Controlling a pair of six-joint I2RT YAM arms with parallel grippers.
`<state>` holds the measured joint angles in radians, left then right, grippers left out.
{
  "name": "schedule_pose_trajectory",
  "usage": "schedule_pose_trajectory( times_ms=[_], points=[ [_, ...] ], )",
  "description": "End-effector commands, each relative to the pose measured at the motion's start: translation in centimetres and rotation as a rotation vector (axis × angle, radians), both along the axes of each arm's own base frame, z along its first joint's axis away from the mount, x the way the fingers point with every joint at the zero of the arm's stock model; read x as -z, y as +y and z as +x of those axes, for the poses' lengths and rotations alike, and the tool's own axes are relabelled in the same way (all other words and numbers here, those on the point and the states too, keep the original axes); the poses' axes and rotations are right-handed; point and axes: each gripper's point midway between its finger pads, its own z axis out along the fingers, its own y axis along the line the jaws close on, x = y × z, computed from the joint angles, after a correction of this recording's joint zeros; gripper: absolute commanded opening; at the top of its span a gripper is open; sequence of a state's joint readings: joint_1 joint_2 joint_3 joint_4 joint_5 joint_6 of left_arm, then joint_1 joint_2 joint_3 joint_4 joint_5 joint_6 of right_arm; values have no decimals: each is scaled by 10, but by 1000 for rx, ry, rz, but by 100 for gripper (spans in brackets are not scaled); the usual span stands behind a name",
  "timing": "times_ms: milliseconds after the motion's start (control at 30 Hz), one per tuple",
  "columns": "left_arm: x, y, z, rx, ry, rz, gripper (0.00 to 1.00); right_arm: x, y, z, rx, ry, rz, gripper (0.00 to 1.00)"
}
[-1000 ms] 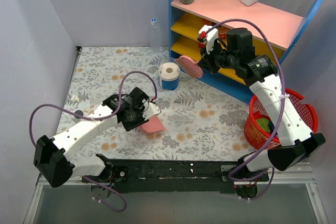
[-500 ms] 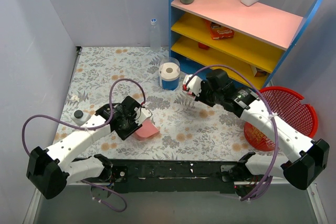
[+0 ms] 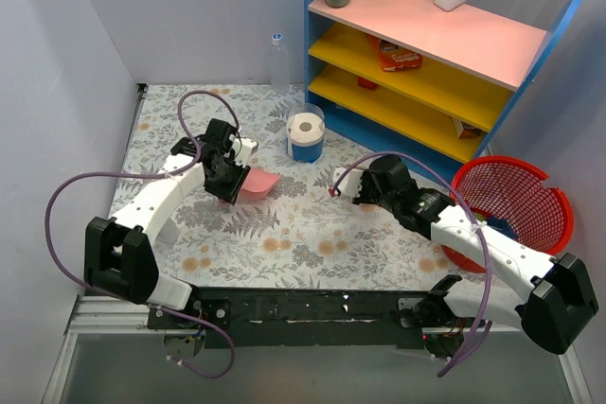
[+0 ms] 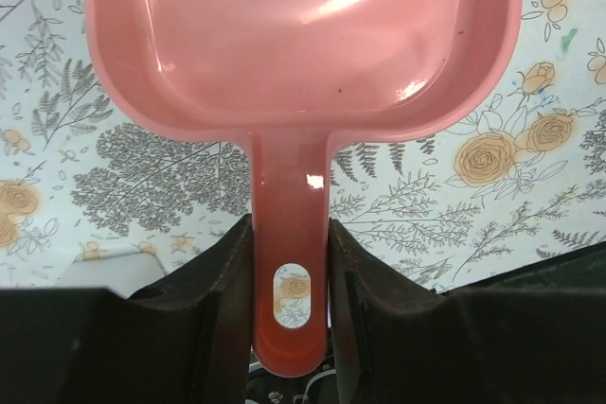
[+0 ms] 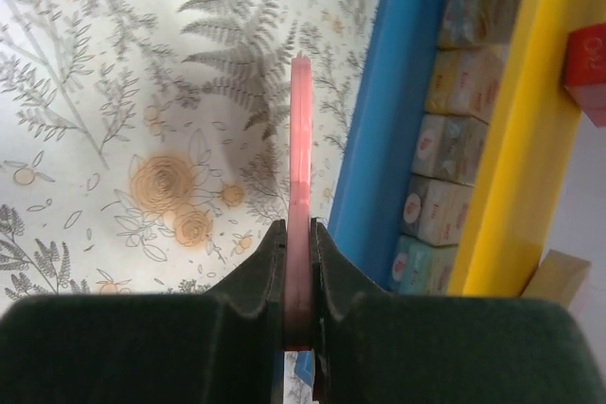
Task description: Sweep away the paper scraps from the table
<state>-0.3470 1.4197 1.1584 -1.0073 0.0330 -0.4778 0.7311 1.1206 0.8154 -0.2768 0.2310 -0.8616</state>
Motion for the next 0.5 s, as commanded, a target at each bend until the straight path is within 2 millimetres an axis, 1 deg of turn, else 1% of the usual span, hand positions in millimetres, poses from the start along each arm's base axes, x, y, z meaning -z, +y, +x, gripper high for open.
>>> schedule_pose_trajectory(
  times_ms=[0, 33, 100, 200, 233, 267, 300, 333, 367, 400, 433, 467],
  points=[
    [12, -15, 0, -47, 39, -68, 4, -8, 17, 3, -86, -131, 28, 1],
    [17, -15, -2, -54, 51, -72, 5, 0, 18, -1, -96, -124, 13, 1],
    [26, -17, -8, -63, 81, -82, 7, 10, 21, -6, -113, -102, -8, 1],
    [28, -16, -12, -68, 91, -84, 13, 26, 22, -17, -138, -56, -41, 1],
    [29, -15, -14, -67, 97, -80, 18, 32, 23, -23, -153, -32, -39, 1],
    [30, -15, -17, -63, 104, -77, 20, 34, 23, -28, -166, -20, -37, 1],
    [31, -13, -20, -64, 112, -72, 24, 41, 21, -36, -182, 17, -54, 1],
    [31, -12, -23, -58, 111, -69, 29, 47, 23, -45, -207, 58, -46, 1],
    [32, -11, -25, -56, 116, -66, 31, 48, 25, -50, -220, 82, -39, 1],
    [33, -9, -29, -51, 123, -64, 32, 52, 24, -58, -233, 123, -44, 1],
    [32, -9, -30, -48, 120, -65, 33, 60, 24, -73, -266, 200, -46, 1],
    [31, -8, -31, -44, 117, -63, 41, 58, 25, -80, -272, 237, -29, 1]
  ],
)
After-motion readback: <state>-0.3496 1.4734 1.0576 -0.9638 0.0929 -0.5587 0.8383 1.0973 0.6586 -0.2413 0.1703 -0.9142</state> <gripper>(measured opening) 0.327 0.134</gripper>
